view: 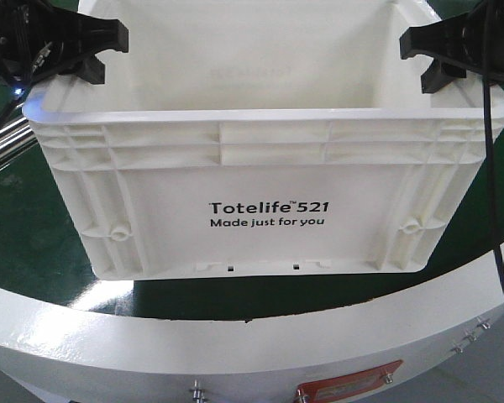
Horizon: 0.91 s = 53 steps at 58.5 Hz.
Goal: Place moving items into box and shelve
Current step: 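Lift the tote with both grippers and pull it toward the robot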
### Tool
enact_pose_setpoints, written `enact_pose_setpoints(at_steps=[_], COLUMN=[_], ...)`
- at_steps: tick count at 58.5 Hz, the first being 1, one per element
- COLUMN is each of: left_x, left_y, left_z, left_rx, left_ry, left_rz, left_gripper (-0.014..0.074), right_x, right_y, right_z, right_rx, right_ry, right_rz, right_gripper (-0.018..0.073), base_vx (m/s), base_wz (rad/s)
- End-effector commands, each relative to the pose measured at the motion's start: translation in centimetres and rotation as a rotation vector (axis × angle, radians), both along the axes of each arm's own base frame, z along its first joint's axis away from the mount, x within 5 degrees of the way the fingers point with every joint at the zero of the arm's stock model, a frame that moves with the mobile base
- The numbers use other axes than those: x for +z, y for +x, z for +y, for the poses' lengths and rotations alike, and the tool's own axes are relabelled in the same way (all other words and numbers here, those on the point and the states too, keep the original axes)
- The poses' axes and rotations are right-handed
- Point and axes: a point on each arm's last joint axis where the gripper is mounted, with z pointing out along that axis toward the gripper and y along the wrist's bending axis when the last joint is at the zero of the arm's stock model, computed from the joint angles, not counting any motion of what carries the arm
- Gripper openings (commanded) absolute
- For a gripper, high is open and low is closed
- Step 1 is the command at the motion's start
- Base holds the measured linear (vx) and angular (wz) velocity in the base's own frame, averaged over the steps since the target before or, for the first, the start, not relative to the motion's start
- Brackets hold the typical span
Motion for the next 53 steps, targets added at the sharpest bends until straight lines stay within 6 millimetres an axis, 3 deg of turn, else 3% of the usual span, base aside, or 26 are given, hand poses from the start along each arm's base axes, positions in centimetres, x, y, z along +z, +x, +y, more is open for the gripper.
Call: enact_pose_setpoints(at_steps=[1,53], left_x=[3.82,3.77], left_y=[-0.85,-0.83], left_z=[1.02,1.01], left_rx=[-0.001,-0.001], left_ry=[0.001,0.002], left_rz=[-0.225,-0.221], left_gripper=[-0.0001,-0.0001], right_x=[3.05,3.01], right_y=[-0.50,-0.54], right_z=[-1.30,-1.31], right_rx=[-0.016,-0.016], right_ry=[-0.062,-0.064], right_rz=[-0.190,-0.183], right_gripper=[-0.0001,-0.0001], base_vx=[0.00,0.00], base_wz=[0.00,0.00])
